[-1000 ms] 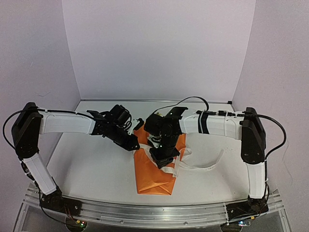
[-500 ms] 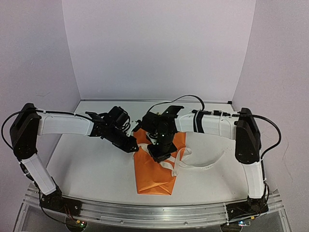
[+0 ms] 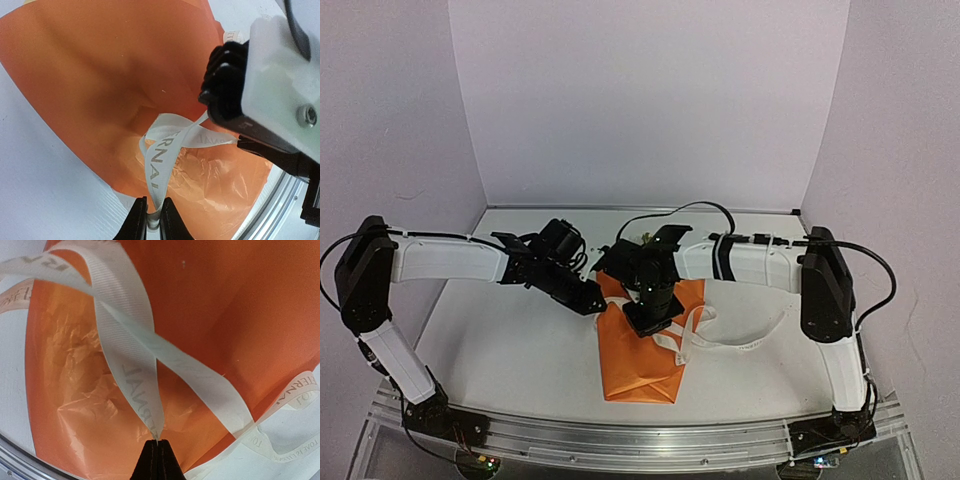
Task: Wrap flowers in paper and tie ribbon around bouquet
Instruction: Cross the ribbon over the folded bouquet.
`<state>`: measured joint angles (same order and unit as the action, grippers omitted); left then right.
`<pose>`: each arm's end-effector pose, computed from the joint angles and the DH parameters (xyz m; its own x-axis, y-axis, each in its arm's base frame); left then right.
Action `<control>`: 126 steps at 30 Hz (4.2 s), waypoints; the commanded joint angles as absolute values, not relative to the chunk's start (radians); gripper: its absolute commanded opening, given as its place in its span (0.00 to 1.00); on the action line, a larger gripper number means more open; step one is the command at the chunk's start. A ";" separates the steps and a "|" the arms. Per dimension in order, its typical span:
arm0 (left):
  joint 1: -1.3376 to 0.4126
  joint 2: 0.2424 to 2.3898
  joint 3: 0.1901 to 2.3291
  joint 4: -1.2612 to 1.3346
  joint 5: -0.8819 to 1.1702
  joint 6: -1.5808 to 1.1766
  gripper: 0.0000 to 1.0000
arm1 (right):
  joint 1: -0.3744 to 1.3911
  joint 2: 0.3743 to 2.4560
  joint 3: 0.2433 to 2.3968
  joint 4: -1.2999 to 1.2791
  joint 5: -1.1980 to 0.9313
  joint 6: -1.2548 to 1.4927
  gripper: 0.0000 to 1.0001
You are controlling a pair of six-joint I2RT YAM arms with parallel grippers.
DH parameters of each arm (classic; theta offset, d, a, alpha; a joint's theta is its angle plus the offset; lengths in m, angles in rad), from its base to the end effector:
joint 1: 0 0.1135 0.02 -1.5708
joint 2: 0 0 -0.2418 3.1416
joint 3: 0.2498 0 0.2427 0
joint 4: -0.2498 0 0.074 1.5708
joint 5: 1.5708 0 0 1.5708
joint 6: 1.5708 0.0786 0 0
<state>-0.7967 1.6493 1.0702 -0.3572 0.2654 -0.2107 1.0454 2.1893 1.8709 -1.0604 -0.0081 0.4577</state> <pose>0.2351 -0.2700 0.1554 -0.7176 0.4453 -0.5355 0.6633 0.6714 -0.3306 0.2158 0.3736 0.1441 -0.8243 -0.5408 -0.1677 -0.5592 0.8240 0.0914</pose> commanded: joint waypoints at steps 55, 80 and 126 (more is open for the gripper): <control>-0.568 1.468 0.774 0.149 0.420 -0.900 0.58 | 1.059 2.167 1.736 -0.574 0.069 0.394 0.03; -0.563 1.771 0.940 0.204 0.515 -0.986 0.28 | 1.058 2.148 1.718 -0.558 0.075 0.384 0.05; -0.465 1.364 0.929 -0.259 0.009 -0.738 0.00 | 0.819 1.442 0.906 -0.844 0.443 1.146 0.83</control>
<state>-0.4675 1.3998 0.9344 -0.2497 0.0368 -0.7597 0.8489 1.4639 0.9131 -0.7465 0.3623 0.9146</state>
